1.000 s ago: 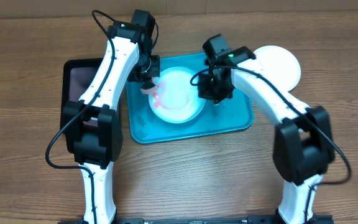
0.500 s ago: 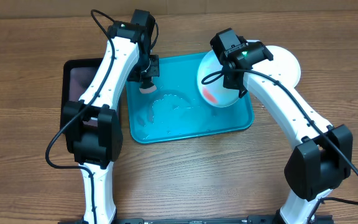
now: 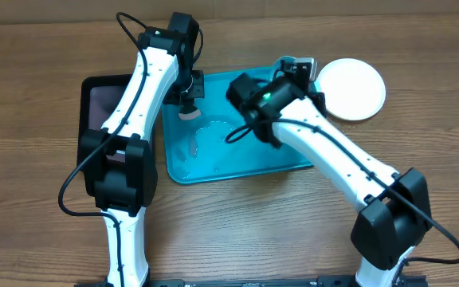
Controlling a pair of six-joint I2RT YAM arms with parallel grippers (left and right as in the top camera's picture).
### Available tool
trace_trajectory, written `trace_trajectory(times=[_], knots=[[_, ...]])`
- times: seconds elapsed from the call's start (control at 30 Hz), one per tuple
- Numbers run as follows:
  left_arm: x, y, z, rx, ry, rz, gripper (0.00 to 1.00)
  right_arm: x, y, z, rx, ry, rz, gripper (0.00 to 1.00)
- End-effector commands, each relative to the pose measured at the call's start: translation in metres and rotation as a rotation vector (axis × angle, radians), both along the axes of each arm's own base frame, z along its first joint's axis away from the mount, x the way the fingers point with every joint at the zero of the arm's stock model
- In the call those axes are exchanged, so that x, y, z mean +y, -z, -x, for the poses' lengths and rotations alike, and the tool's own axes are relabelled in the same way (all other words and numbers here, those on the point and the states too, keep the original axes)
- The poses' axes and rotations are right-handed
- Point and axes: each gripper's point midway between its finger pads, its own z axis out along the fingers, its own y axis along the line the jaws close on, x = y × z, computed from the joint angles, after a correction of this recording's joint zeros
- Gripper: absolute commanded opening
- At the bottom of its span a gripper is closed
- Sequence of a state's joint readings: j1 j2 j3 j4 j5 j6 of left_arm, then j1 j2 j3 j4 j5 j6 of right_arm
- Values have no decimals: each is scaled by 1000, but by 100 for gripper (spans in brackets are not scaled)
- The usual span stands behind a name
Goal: Clean dirty plates on tray and stack at the side
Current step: 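Lift the pale blue plate with the right gripper and carry it right, then lower the pale blue plate onto the white plate stack and release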
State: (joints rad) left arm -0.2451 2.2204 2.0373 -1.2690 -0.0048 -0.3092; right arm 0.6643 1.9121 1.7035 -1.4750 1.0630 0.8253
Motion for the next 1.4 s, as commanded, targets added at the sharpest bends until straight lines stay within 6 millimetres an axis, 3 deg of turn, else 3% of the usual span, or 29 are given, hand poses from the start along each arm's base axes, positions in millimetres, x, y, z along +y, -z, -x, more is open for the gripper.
trace_trajectory(times=[0.0,0.27,0.6,0.73,0.87,1.1,1.23,1.37], knots=[[0,0,1,1,-12,-4,4,0,-54,1,-279,15,72,4],[0,0,1,1,-12,-4,4,11,-75,17,-390,-28,126,4],[0,0,1,1,-12,-4,4,12,-80,22,-418,-21,81,4],[0,0,1,1,-12,-4,4,9,-59,22,-362,43,-20,4],[0,0,1,1,-12,-4,4,7,-25,18,-252,131,-173,4],[0,0,0,-1,-12,-3,4,41,42,-5,181,-64,-454,4],[0,-1,0,-2,-12,-3,4,63,59,-13,352,-224,-685,4],[-1,-1,-2,-10,-12,-1,5,51,62,-21,409,-241,-859,4]])
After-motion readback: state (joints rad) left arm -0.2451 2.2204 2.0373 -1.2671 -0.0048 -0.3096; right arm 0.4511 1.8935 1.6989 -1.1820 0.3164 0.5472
